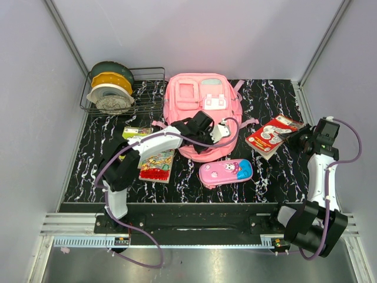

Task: Pack the student bag
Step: Place the book in the student bag.

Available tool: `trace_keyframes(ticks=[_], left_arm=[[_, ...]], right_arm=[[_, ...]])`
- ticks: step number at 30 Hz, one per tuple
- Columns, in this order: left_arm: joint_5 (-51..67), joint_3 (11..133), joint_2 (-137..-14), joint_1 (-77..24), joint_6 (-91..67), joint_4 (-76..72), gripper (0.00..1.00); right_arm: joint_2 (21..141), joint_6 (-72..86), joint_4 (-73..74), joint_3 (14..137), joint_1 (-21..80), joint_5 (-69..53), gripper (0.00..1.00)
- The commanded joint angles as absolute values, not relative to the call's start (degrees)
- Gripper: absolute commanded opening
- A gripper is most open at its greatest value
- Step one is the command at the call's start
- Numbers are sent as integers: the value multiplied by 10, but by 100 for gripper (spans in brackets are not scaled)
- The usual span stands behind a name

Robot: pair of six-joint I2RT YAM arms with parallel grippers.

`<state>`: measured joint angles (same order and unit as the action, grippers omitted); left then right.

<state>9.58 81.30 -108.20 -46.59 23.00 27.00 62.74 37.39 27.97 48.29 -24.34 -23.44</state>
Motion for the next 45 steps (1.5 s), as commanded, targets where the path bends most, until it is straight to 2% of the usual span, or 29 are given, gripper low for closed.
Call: trace_keyframes(ticks=[1,3,11,24,28,35,45], left_arm=[[95,838,-1092,-468,232,275,8],[100,837,-1093,-468,228,277,0],[70,837,-1035,-464,199,249,0],[-38,934,-912,-453,184,217,0],[-41,982,-907,-447,183,235,0],[-21,986,-898,-446,182,235,0],[-29,980,-889,-451,156,210,0]], right_arm=[[613,381,258,488,-244,-261,0],[611,382,258,487,-245,-261,0],[606,375,259,487,-245,-286,0],[623,336,270,504,-224,-387,0],[644,330,270,522,-179,-435,0],[682,358,231,542,-128,-543,0],[723,419,189,535,-12,-554,0]])
